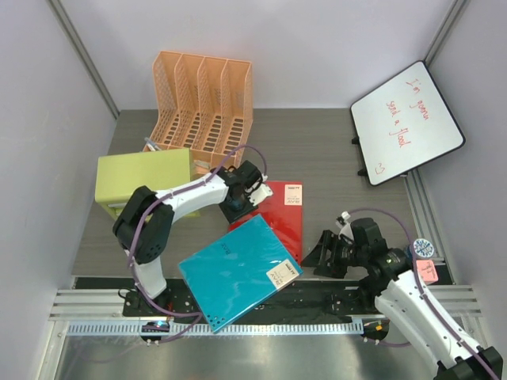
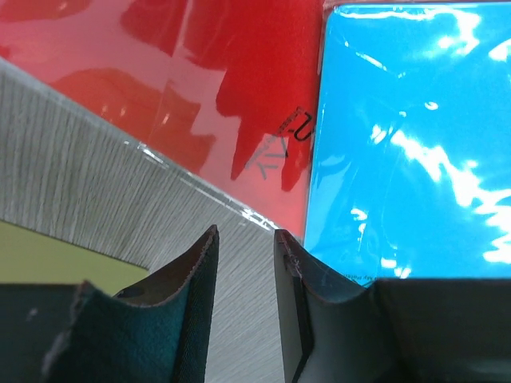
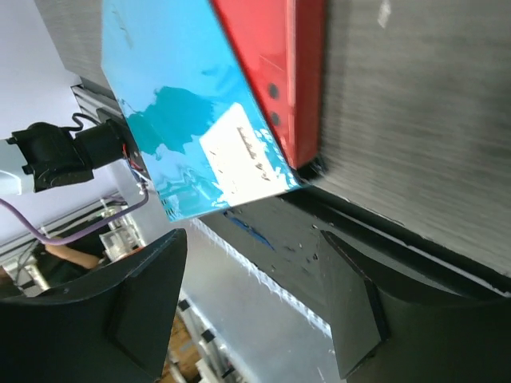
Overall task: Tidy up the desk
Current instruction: Pick up the folder from the corner of the board.
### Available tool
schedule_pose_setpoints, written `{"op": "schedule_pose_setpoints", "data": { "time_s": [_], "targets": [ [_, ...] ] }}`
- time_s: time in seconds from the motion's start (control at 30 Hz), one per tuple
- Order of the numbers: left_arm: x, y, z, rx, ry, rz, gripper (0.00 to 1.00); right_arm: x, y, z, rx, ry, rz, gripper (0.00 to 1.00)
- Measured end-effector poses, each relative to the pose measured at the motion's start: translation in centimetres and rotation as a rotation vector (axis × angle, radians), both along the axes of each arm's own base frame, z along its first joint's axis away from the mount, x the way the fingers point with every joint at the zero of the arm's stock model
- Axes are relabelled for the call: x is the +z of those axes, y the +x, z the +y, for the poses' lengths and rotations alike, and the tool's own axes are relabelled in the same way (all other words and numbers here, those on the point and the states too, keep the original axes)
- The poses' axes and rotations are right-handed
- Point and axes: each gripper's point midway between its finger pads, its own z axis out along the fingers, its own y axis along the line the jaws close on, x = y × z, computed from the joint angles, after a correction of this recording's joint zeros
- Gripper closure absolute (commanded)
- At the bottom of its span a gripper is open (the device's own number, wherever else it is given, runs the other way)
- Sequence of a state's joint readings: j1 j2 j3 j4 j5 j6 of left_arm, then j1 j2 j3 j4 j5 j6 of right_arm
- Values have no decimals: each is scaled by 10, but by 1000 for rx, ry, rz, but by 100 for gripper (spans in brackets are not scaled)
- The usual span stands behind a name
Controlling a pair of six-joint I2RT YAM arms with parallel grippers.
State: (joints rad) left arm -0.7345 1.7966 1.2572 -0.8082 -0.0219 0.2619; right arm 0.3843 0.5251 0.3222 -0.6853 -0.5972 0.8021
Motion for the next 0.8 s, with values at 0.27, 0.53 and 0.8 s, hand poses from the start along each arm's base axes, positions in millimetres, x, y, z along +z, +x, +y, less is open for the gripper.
{"op": "schedule_pose_setpoints", "data": {
  "time_s": [0.27,0.53,0.8],
  "targets": [
    [-19,6,-14,3,16,12,66,-25,-19,0,-76,60,109,29],
    [-23,13,-26,-3,22,-5,66,-18,-6,7,-134,113,103,28],
    [-22,22,-36,15,10,-15,67,-50,-27,16,-37,1,254,25]
  ]
}}
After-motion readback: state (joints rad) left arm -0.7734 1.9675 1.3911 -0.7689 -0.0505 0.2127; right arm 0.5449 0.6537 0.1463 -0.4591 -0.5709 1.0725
